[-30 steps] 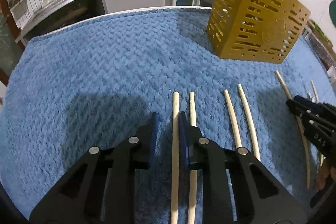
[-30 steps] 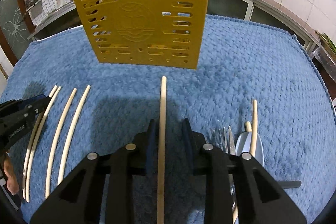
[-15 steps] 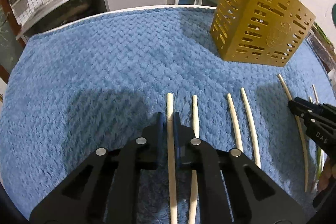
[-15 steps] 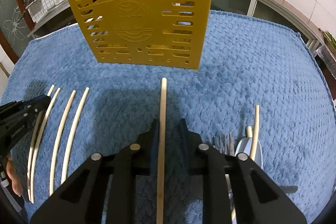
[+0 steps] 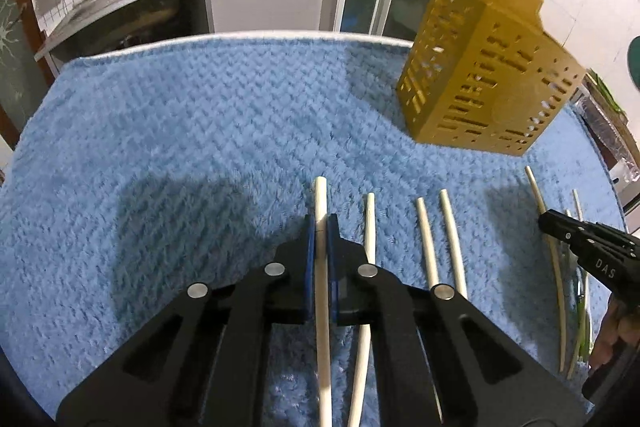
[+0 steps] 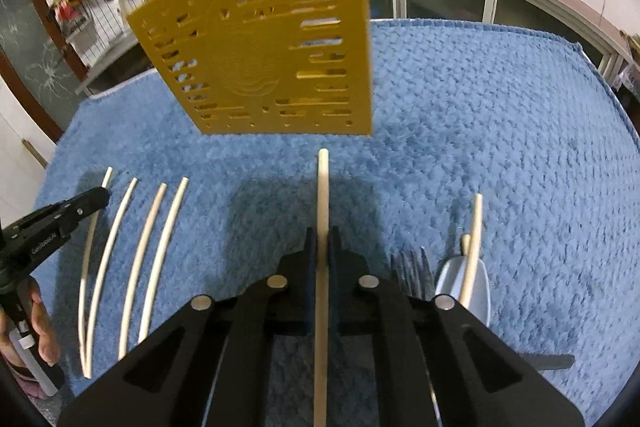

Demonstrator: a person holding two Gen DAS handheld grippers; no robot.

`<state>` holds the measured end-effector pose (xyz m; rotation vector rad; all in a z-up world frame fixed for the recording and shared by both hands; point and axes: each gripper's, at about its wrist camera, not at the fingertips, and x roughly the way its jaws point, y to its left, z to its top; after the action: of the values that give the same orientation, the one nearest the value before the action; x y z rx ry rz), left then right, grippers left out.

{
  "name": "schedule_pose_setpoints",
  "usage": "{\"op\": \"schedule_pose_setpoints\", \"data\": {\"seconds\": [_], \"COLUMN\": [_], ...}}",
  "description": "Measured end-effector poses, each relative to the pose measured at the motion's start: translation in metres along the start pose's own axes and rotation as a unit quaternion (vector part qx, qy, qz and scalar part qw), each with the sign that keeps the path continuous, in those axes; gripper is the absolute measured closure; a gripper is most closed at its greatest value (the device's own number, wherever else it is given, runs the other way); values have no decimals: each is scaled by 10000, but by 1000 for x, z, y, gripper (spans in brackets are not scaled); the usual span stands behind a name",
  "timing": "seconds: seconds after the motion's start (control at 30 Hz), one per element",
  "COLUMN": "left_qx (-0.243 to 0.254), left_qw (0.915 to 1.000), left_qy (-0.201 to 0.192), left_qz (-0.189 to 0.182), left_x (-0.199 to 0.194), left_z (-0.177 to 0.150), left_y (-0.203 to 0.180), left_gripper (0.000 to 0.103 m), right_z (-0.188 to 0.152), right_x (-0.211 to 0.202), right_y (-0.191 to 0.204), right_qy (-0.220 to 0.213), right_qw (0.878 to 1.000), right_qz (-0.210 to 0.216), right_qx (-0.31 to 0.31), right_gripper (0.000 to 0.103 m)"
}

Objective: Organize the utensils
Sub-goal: 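Lift the right tool's chopstick into the yellow caddy while the left tool inserts its chopstick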

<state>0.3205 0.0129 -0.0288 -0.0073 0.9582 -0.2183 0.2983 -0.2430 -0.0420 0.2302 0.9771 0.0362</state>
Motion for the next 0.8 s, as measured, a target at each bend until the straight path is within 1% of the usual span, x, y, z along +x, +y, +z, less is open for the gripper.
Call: {"op": "schedule_pose_setpoints", "data": {"seconds": [0.1, 0.17, 0.33, 0.4, 0.5, 0.57, 0.63, 0.8], "left_qx": [-61, -81, -26, -56, -75, -67, -15, 200], "left_qw": [9999, 9994, 9978, 9965, 9918, 9886, 9848, 9701], "left_qy": [-122, -329, -625, -782, -1210, -1429, -1657, -2339], "left_qz": [-40, -74, -225, -300, -402, -460, -522, -610], "left_x": [-9, -22, -50, -61, -86, -100, -112, -141], "left_z": [-1, -2, 1, 4, 12, 17, 23, 44], "left_y": [1, 0, -8, -13, -23, -30, -39, -65], "left_gripper": [99, 99, 99, 99, 99, 99, 99, 99], "right_z": [-1, -2, -11, -11, -7, -3, 0, 17], "right_x": [-11, -20, -44, -56, -74, -88, -98, -121], "right_y": [-6, -9, -13, -16, -17, -18, -19, -22], "right_qy": [-212, -391, -815, -1015, -1338, -1644, -1859, -2385], "right_qw": [9997, 9990, 9963, 9940, 9899, 9851, 9811, 9684], "right_qz": [102, 185, 258, 375, 434, 492, 522, 695], "right_qx": [67, 115, 129, 175, 194, 151, 143, 215], "right_gripper": [97, 97, 97, 97, 97, 97, 97, 97]}}
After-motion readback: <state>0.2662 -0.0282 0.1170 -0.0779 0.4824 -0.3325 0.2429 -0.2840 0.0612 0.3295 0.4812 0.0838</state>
